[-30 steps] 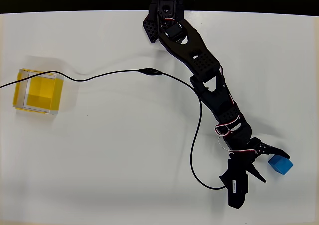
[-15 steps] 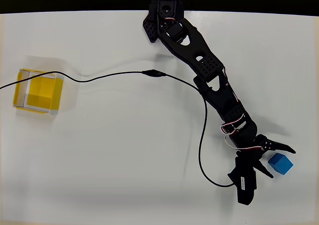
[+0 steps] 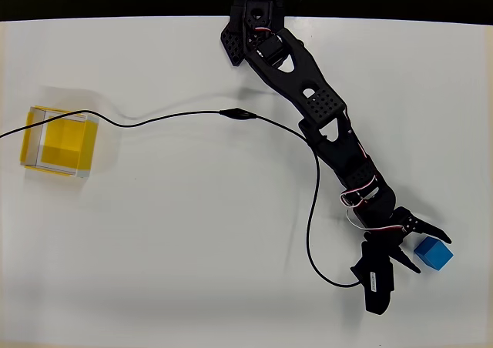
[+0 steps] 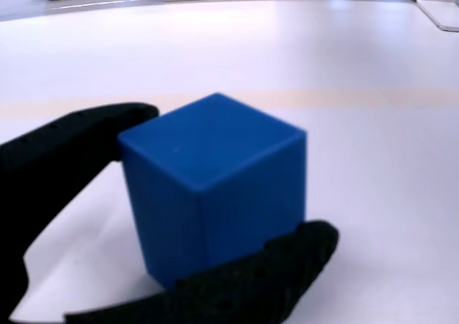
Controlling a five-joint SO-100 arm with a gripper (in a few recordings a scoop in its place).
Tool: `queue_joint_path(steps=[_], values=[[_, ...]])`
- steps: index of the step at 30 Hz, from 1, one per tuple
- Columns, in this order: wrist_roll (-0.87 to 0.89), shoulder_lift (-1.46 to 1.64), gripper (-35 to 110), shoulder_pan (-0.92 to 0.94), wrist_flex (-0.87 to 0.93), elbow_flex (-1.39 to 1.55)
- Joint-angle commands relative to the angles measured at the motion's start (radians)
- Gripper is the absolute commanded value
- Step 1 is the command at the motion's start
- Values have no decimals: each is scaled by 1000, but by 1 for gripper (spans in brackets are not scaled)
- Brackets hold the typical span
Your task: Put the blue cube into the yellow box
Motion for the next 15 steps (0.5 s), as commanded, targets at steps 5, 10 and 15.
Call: queue_joint_path(steps=[5,10,15], values=[[9,55,36,-18,2,-141],[3,37,33,-20,11,-156],[-11,28,28,-28,17,-169]])
